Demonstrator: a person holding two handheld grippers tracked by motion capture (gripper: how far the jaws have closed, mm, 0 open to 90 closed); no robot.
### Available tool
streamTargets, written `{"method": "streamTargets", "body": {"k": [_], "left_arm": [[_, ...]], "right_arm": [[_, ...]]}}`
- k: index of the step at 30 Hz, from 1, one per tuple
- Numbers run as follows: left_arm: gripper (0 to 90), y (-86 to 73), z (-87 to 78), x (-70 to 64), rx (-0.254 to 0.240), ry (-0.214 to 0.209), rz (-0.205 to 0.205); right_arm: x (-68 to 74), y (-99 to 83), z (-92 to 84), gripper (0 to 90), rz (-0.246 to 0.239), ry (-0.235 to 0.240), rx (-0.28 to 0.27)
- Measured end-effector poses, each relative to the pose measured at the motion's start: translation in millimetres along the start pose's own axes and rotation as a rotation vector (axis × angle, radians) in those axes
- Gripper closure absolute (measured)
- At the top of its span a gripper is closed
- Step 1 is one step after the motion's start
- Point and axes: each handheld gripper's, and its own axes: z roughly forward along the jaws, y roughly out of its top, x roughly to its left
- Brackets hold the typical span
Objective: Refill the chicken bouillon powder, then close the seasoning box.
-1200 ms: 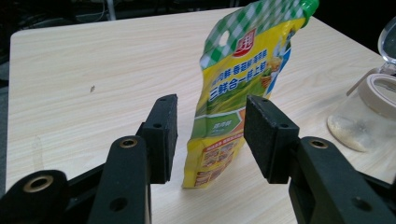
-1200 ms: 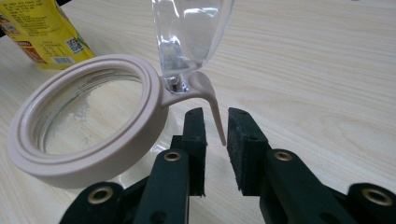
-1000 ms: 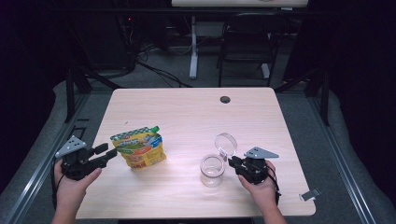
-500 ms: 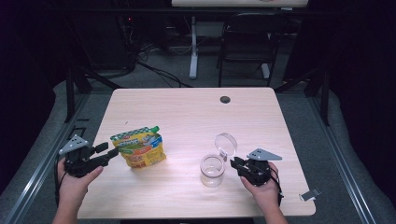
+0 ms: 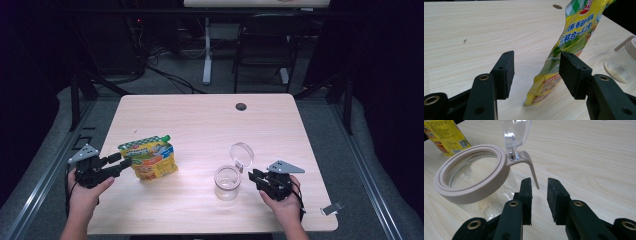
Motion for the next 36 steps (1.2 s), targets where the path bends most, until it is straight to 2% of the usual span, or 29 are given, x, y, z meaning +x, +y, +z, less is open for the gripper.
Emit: {"method": "streamTargets", "body": {"k": [15, 18, 22, 27, 33, 36], "left_arm": [[51.0, 1.0, 16.5, -7.4, 0.012, -0.072, 0.031], [54.5, 1.5, 18.9, -10.5, 0.025, -0.063, 0.055], [56.8, 1.8, 18.8, -13.2, 0.017, -0.049, 0.070], [65.0, 1.8, 15.9, -15.7, 0.019, -0.062, 0.080], [73.3, 3.0, 13.5, -21.0, 0.026, -0.082, 0.115], [78.3, 3.1, 13.6, -23.9, 0.028, -0.106, 0.129]], "right_arm": [[-2.0, -4.5, -5.3, 73.8, 0.008, -0.011, -0.001], [-2.9, -5.2, -5.6, 73.7, 0.012, -0.013, 0.001], [-2.4, -5.7, -5.9, 73.6, 0.013, -0.017, 0.000], [-3.0, -5.5, -4.3, 73.7, 0.014, -0.011, 0.002], [-2.5, -4.8, -4.0, 73.6, 0.011, -0.009, 0.005], [-2.9, -4.5, -3.5, 73.7, 0.012, -0.006, -0.001]]}}
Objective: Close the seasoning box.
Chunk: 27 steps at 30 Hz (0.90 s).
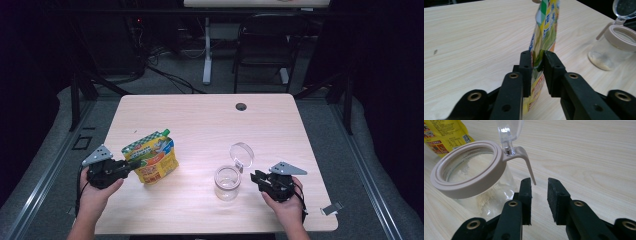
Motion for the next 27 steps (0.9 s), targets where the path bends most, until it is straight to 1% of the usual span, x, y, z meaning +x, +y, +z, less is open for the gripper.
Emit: {"method": "streamTargets", "body": {"k": [2, 6, 12, 15, 20, 22, 24, 25, 27], "left_arm": [[80.3, 0.5, 0.6, -3.1, 0.009, -0.006, 0.004], [81.6, 1.0, 2.4, -7.3, 0.015, -0.012, 0.020], [82.5, 1.3, 4.6, -14.6, 0.012, 0.003, 0.035], [82.8, 2.1, 4.9, -17.7, 0.019, 0.010, 0.038], [84.0, 2.7, 3.9, -22.4, 0.032, -0.018, 0.043], [84.1, 2.9, 3.0, -23.3, 0.038, -0.030, 0.040], [84.1, 3.0, 1.4, -22.1, 0.050, -0.051, 0.034], [84.1, 2.7, 0.9, -21.8, 0.051, -0.058, 0.025], [84.1, 2.7, 0.1, -20.7, 0.056, -0.067, 0.021]], "right_arm": [[0.0, 0.3, 0.6, 73.6, -0.002, 0.001, -0.003], [1.3, 1.0, 1.4, 73.5, -0.003, 0.006, 0.005], [0.7, 1.7, 1.1, 73.5, -0.006, 0.006, 0.005], [0.7, 1.8, 1.0, 73.5, -0.005, 0.005, 0.003], [0.7, 2.0, 0.3, 73.4, 0.001, 0.002, -0.002], [-0.2, 2.2, -0.1, 73.4, -0.005, 0.005, -0.006], [-0.2, 2.4, -0.6, 73.3, -0.001, 0.007, -0.009], [-0.4, 2.6, -0.8, 73.3, 0.000, 0.007, -0.010], [-0.8, 2.7, -1.0, 73.3, 0.001, 0.006, -0.010]]}}
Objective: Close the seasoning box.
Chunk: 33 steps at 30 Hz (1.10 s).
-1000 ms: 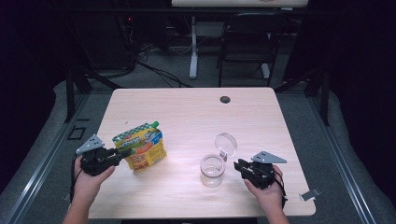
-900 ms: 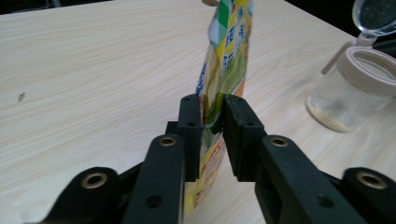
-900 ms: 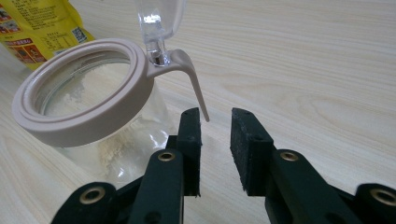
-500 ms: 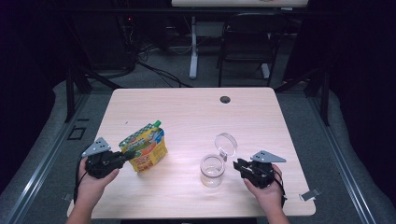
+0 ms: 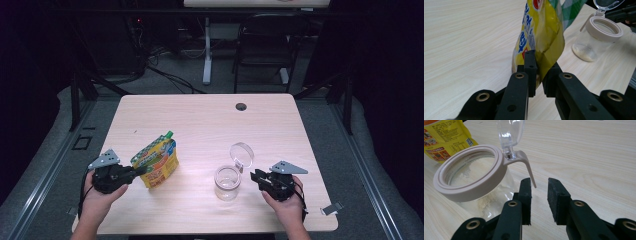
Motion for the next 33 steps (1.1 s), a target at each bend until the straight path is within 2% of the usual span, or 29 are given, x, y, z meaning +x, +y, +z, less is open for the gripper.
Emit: {"method": "streamTargets", "body": {"k": [2, 5, 8, 14, 20, 26, 33], "left_arm": [[83.9, 0.0, -0.2, 0.6, -0.001, 0.007, -0.006], [83.1, -1.1, 0.3, 2.9, -0.013, -0.011, -0.038], [76.0, -2.6, 2.1, 5.9, -0.036, -0.032, -0.081], [65.9, -4.5, 9.0, 9.9, -0.049, -0.039, -0.118], [56.0, -6.1, 21.4, 15.1, -0.044, -0.026, -0.137], [47.7, -7.2, 34.3, 18.2, -0.046, -0.032, -0.142], [42.0, -10.8, 46.1, 22.5, -0.056, -0.052, -0.154]], "right_arm": [[0.0, 0.1, 0.6, 73.3, 0.003, 0.004, -0.003], [0.6, 0.2, 1.3, 73.1, -0.002, 0.003, 0.003], [1.4, 0.3, 2.3, 72.8, -0.007, 0.006, 0.007], [1.9, -0.5, 2.5, 72.1, -0.012, 0.005, 0.013], [0.3, -3.7, -2.1, 71.4, 0.000, -0.005, 0.006], [-2.1, -7.5, -8.5, 71.0, 0.004, -0.021, 0.010], [-4.1, -10.8, -12.3, 70.5, 0.019, -0.033, 0.006]]}}
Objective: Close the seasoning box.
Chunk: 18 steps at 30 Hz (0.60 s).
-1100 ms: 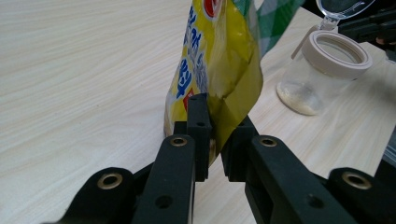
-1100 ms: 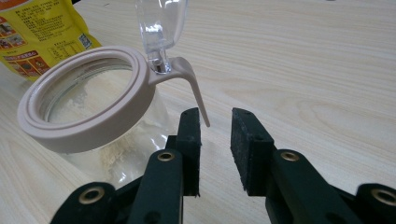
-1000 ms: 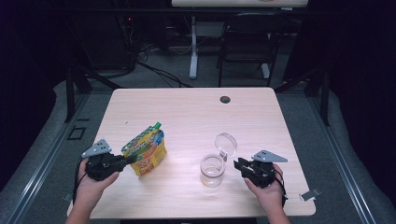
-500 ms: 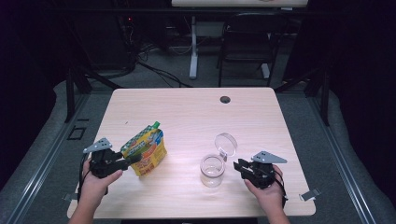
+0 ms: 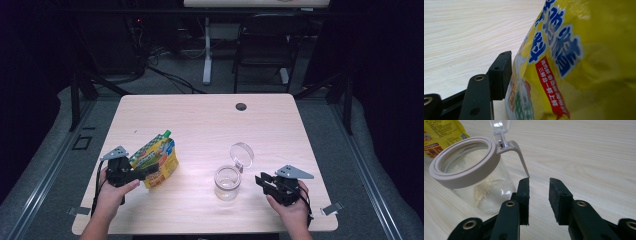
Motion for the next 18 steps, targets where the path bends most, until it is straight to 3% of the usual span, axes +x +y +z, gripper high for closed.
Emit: {"method": "streamTargets", "body": {"k": [5, 18], "left_arm": [[41.0, -2.4, 7.4, 1.0, 0.013, 0.004, -0.003], [41.2, -14.3, 16.3, 5.7, -0.020, -0.008, 0.009]], "right_arm": [[-0.5, -1.2, -1.5, 70.2, 0.001, -0.004, 0.003], [-0.1, -0.6, -2.4, 69.9, -0.006, -0.002, 0.006]]}}
